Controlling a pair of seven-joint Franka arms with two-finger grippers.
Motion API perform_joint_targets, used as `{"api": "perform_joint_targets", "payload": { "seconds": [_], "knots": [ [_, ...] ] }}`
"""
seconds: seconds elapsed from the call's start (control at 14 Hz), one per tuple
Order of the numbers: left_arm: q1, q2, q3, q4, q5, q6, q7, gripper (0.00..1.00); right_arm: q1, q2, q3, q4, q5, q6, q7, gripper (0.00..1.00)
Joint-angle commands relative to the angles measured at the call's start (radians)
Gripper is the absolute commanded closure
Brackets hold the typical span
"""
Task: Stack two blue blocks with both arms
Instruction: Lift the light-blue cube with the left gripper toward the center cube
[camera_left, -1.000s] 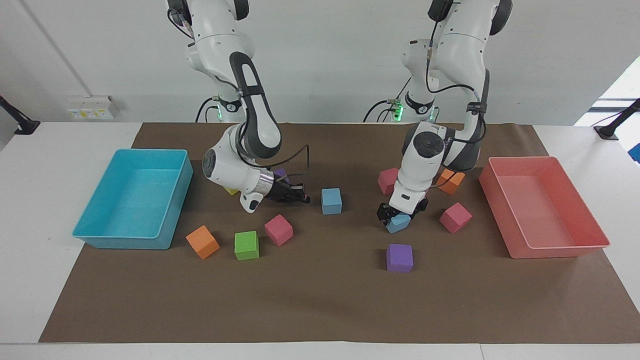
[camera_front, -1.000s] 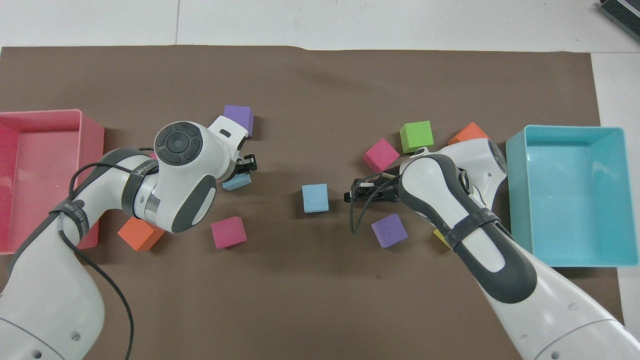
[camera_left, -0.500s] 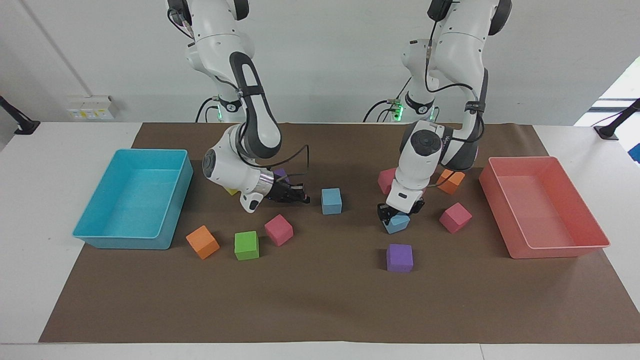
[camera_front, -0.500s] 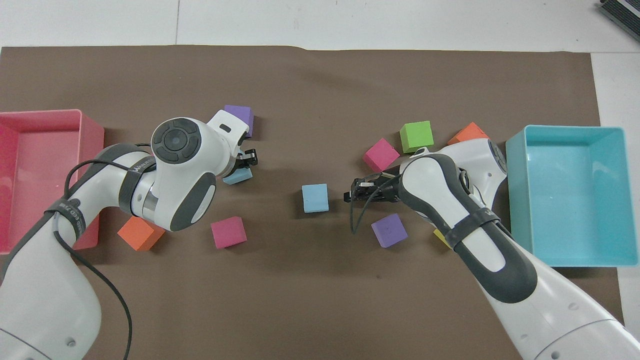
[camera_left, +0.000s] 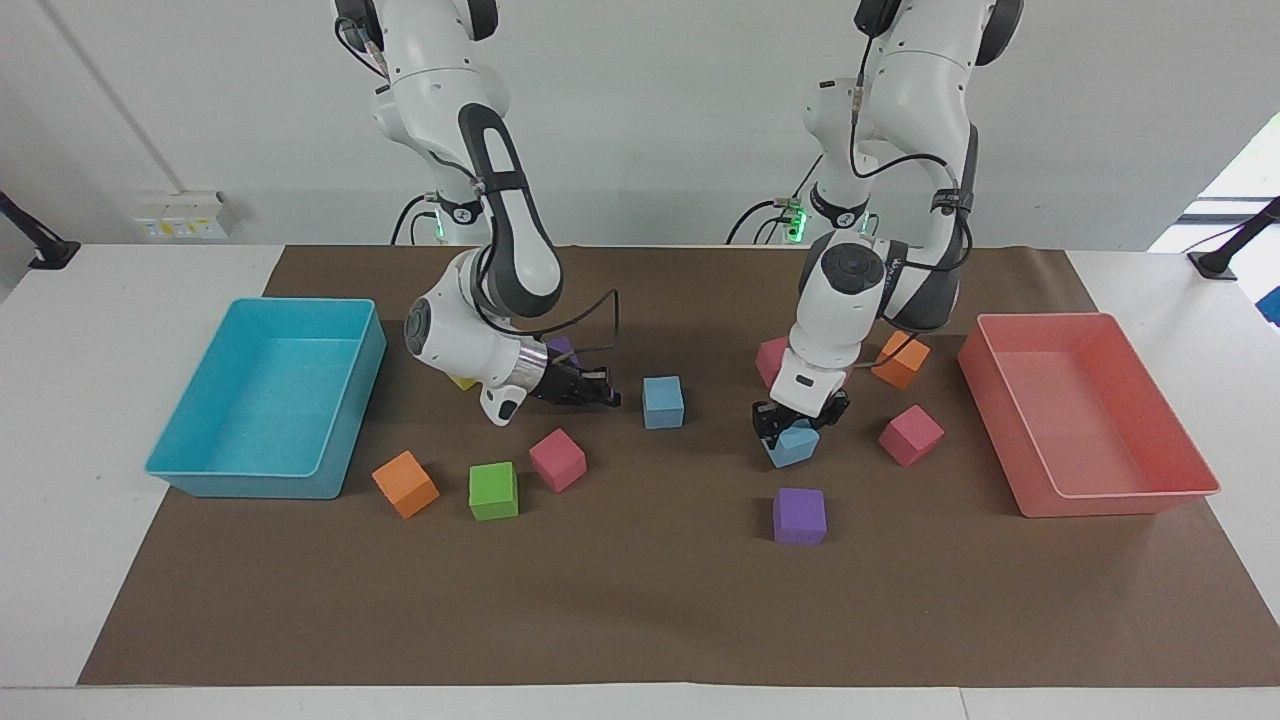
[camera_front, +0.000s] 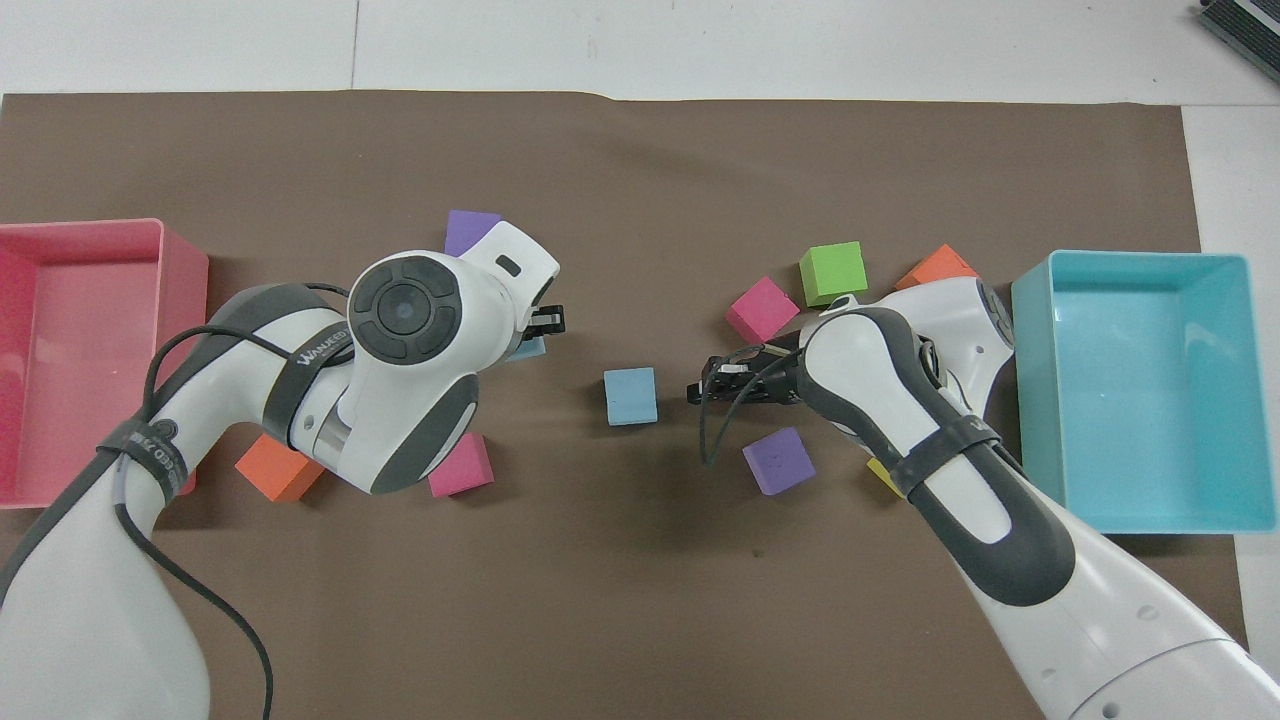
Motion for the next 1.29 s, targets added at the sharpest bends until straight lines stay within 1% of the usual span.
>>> {"api": "perform_joint_targets", "payload": {
  "seconds": [0.0,0.14,0.29,0.64,0.93,1.21],
  "knots": [
    [-0.001,0.022,-0.053,0.060,0.036,-0.057,0.005,1.00,-0.005,-0.003,0.006,-0.008,0.037,0.016,-0.024,1.00],
    [-0.004,0.069,-0.102,0.138,0.050,-0.146,0.002,1.00,-0.003,-0.005,0.004,-0.011,0.037,0.016,-0.024,1.00],
    [-0.007,0.138,-0.147,0.227,0.059,-0.217,-0.004,1.00,-0.006,-0.005,0.004,-0.011,0.037,0.013,-0.026,1.00],
    [-0.044,0.178,-0.167,0.238,0.055,-0.228,-0.041,1.00,-0.009,-0.005,0.006,-0.011,0.037,0.014,-0.026,1.00],
    [-0.049,0.175,-0.190,0.230,0.058,-0.225,-0.075,1.00,-0.009,-0.005,0.006,-0.011,0.037,0.013,-0.026,1.00],
    [-0.046,0.175,-0.191,0.223,0.050,-0.216,-0.095,1.00,-0.009,-0.005,0.006,-0.011,0.037,0.014,-0.026,1.00]
  ]
}}
